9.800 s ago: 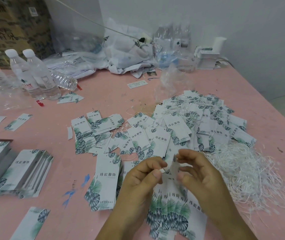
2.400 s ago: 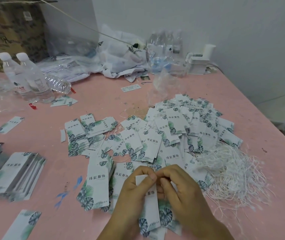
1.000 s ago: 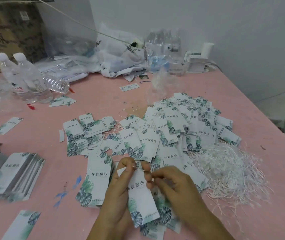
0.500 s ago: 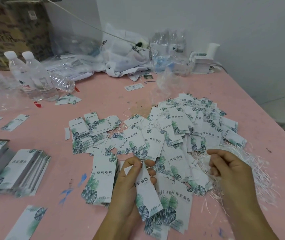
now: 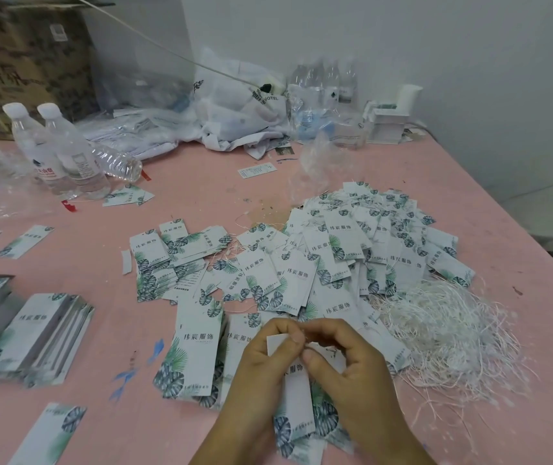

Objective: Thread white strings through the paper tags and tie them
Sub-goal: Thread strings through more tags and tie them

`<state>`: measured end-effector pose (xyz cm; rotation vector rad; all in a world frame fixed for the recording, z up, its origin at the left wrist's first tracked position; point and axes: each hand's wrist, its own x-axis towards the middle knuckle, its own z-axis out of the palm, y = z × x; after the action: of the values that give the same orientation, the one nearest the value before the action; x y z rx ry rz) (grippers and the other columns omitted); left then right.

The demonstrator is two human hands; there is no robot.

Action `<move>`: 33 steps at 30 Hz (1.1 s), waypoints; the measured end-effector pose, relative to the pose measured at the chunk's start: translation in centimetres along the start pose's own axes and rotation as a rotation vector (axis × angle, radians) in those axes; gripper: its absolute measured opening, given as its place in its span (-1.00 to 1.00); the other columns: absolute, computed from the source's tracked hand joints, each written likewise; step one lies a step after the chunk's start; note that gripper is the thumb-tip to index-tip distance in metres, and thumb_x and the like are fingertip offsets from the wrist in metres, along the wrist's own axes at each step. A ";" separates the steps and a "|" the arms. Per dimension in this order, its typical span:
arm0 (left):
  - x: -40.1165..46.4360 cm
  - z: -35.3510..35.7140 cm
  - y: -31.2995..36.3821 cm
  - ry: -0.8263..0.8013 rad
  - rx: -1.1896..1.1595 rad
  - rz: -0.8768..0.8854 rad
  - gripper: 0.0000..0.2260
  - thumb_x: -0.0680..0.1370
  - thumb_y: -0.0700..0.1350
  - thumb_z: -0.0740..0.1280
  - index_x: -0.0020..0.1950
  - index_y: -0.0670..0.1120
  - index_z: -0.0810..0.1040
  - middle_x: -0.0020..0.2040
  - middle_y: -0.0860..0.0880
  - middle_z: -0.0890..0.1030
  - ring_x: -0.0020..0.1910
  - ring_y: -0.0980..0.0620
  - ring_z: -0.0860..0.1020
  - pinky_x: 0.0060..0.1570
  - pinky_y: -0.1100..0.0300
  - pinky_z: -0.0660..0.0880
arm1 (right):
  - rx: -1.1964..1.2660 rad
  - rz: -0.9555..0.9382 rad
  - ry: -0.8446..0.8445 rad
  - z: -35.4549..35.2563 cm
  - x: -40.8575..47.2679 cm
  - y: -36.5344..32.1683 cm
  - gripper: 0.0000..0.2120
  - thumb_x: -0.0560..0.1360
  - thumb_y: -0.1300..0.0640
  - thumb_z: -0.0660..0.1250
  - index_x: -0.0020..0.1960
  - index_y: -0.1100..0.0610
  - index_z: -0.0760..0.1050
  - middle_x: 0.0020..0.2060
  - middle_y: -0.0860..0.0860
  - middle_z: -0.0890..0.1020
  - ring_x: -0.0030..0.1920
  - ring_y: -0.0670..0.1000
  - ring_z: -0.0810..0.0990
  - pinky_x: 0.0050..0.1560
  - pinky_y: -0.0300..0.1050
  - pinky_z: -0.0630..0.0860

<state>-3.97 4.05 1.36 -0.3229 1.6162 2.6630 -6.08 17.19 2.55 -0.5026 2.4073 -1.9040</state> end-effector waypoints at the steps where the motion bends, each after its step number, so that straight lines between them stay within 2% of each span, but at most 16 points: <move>1: 0.0 0.0 0.0 0.000 0.000 -0.005 -0.76 0.40 0.01 0.50 -0.14 -0.09 0.52 -0.10 -0.17 0.65 -0.07 -0.09 0.62 -0.01 0.00 0.50 | 0.006 0.007 0.025 0.1 0.0 0.1 -0.71 0.45 0.17 0.43 0.07 -0.18 0.59 -0.03 -0.15 0.68 0.06 -0.13 0.62 -0.01 -0.46 0.46; 5: 0.0 0.1 0.1 -0.022 -0.118 -0.074 -0.82 0.41 -0.09 0.50 -0.13 -0.11 0.53 -0.17 -0.26 0.61 -0.27 -0.11 0.60 -0.30 0.11 0.55 | 0.037 0.048 0.083 0.3 0.0 0.4 -0.71 0.48 0.22 0.44 -0.03 -0.20 0.63 -0.17 -0.13 0.69 -0.10 -0.14 0.66 -0.16 -0.39 0.53; 7: 0.0 0.2 0.1 -0.031 -0.133 -0.104 -0.81 0.41 -0.09 0.50 -0.13 -0.12 0.54 -0.22 -0.24 0.61 -0.32 -0.10 0.60 -0.34 0.12 0.55 | 0.050 0.050 0.093 0.4 0.0 0.6 -0.72 0.49 0.25 0.42 -0.07 -0.17 0.64 -0.20 -0.11 0.70 -0.16 -0.15 0.66 -0.22 -0.36 0.55; 9: 0.0 0.2 0.1 -0.046 -0.159 -0.133 -0.84 0.44 -0.12 0.48 -0.10 -0.13 0.54 -0.23 -0.25 0.60 -0.34 -0.11 0.59 -0.31 0.11 0.56 | 0.109 0.076 0.102 0.3 0.2 0.8 -0.77 0.51 0.24 0.40 -0.10 -0.11 0.64 -0.23 -0.07 0.70 -0.21 -0.12 0.67 -0.27 -0.31 0.57; 11: 0.1 0.3 0.2 -0.043 -0.197 -0.153 -0.92 0.47 -0.20 0.41 -0.06 -0.16 0.57 -0.23 -0.29 0.59 -0.35 -0.12 0.58 -0.31 0.10 0.56 | 0.189 0.121 0.140 -0.3 0.6 1.2 -0.90 0.51 0.15 0.39 -0.10 -0.04 0.63 -0.24 -0.03 0.69 -0.23 -0.10 0.65 -0.26 -0.25 0.56; 13: 0.2 0.3 0.2 -0.024 -0.269 -0.166 -0.81 0.43 -0.27 0.28 -0.02 -0.20 0.61 -0.23 -0.28 0.58 -0.35 -0.14 0.58 -0.34 0.07 0.57 | 0.283 0.167 0.198 -1.3 1.0 1.5 -0.93 0.45 0.06 0.37 -0.11 0.01 0.61 -0.21 0.01 0.68 -0.20 -0.03 0.64 -0.17 -0.14 0.56; 15: 0.4 0.3 0.1 0.000 -0.345 -0.156 -0.70 0.39 -0.32 0.18 0.05 -0.26 0.60 -0.20 -0.27 0.58 -0.31 -0.16 0.57 -0.32 0.02 0.57 | 0.430 0.156 0.251 -2.4 1.6 1.6 -0.92 0.46 0.13 0.34 -0.15 0.04 0.61 -0.23 0.04 0.67 -0.19 0.01 0.63 -0.09 -0.09 0.55; 17: 0.5 0.3 -0.1 0.032 -0.356 -0.128 -0.68 0.47 -0.38 0.12 0.10 -0.29 0.60 -0.14 -0.29 0.60 -0.22 -0.21 0.59 -0.22 -0.03 0.59 | 0.652 0.139 0.262 -3.4 1.9 1.3 -0.87 0.45 0.20 0.29 -0.21 0.05 0.59 -0.35 0.05 0.57 -0.34 0.00 0.55 -0.22 -0.15 0.55; 19: 0.5 0.1 -0.4 0.064 -0.297 -0.106 -0.70 0.56 -0.38 0.13 0.07 -0.23 0.65 -0.05 -0.31 0.66 -0.11 -0.24 0.64 -0.10 -0.04 0.62 | 0.794 0.162 0.254 -3.9 2.1 1.1 -0.88 0.42 0.23 0.28 -0.21 0.08 0.57 -0.44 0.02 0.43 -0.51 -0.06 0.35 -0.46 -0.23 0.40; 22: 0.3 0.1 -0.5 0.056 -0.226 -0.095 -0.76 0.59 -0.33 0.23 0.08 -0.15 0.68 0.06 -0.34 0.66 0.04 -0.26 0.65 0.01 -0.04 0.59 | 0.671 0.198 0.202 -3.6 1.6 0.9 -0.95 0.40 0.18 0.32 -0.21 0.11 0.55 -0.50 -0.01 0.30 -0.54 -0.07 0.17 -0.56 -0.25 0.16; 24: 0.1 0.1 -0.5 0.041 -0.210 -0.095 -0.80 0.54 -0.26 0.31 0.10 -0.12 0.68 0.09 -0.33 0.66 0.06 -0.25 0.65 0.00 -0.04 0.59 | 0.465 0.210 0.176 -2.9 1.1 0.6 -0.84 0.36 0.02 0.40 -0.19 0.11 0.57 -0.53 -0.02 0.29 -0.52 -0.04 0.16 -0.52 -0.18 0.11; 26: 0.0 0.1 -0.4 0.038 -0.191 -0.091 -0.78 0.49 -0.20 0.36 0.11 -0.10 0.68 0.08 -0.32 0.66 0.00 -0.22 0.67 -0.07 0.00 0.61 | 0.278 0.179 0.152 -2.1 0.7 0.4 -0.82 0.36 -0.03 0.44 -0.18 0.08 0.60 -0.55 -0.05 0.40 -0.53 -0.07 0.29 -0.50 -0.20 0.23; 28: -0.1 0.2 -0.2 0.037 -0.158 -0.070 -0.76 0.48 -0.20 0.39 0.14 -0.08 0.68 0.04 -0.32 0.67 -0.04 -0.20 0.69 -0.12 0.03 0.61 | 0.171 0.149 0.119 -1.2 0.6 0.2 -0.95 0.45 0.07 0.45 -0.18 0.03 0.62 -0.50 0.03 0.52 -0.47 -0.10 0.44 -0.43 -0.20 0.42; 29: -0.2 0.2 -0.1 0.038 -0.135 -0.055 -0.75 0.48 -0.20 0.42 0.14 -0.07 0.68 0.03 -0.31 0.68 -0.05 -0.20 0.69 -0.12 0.04 0.62 | 0.120 0.141 0.121 -0.8 0.5 0.3 -0.94 0.47 0.11 0.44 -0.18 -0.01 0.62 -0.45 0.09 0.54 -0.43 -0.09 0.46 -0.40 -0.19 0.45; 31: -0.2 0.2 -0.1 0.044 -0.099 -0.031 -0.73 0.45 -0.20 0.48 0.14 -0.06 0.68 0.00 -0.31 0.69 -0.07 -0.21 0.69 -0.12 0.03 0.62 | 0.031 0.121 0.133 -0.2 0.4 0.2 -0.94 0.44 0.08 0.43 -0.19 -0.07 0.61 -0.42 0.08 0.54 -0.43 -0.13 0.43 -0.40 -0.23 0.43; 33: -0.2 0.1 -0.1 0.058 -0.075 -0.015 -0.71 0.41 -0.17 0.49 0.12 -0.05 0.69 -0.05 -0.30 0.69 -0.12 -0.20 0.68 -0.14 0.02 0.61 | -0.013 0.112 0.130 0.1 0.3 0.0 -0.98 0.39 0.00 0.42 -0.20 -0.08 0.59 -0.47 0.00 0.50 -0.46 -0.17 0.38 -0.45 -0.29 0.38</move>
<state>-3.75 4.25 1.33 -0.4156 1.5244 2.7327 -6.31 17.01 2.58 -0.2452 2.4687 -1.9323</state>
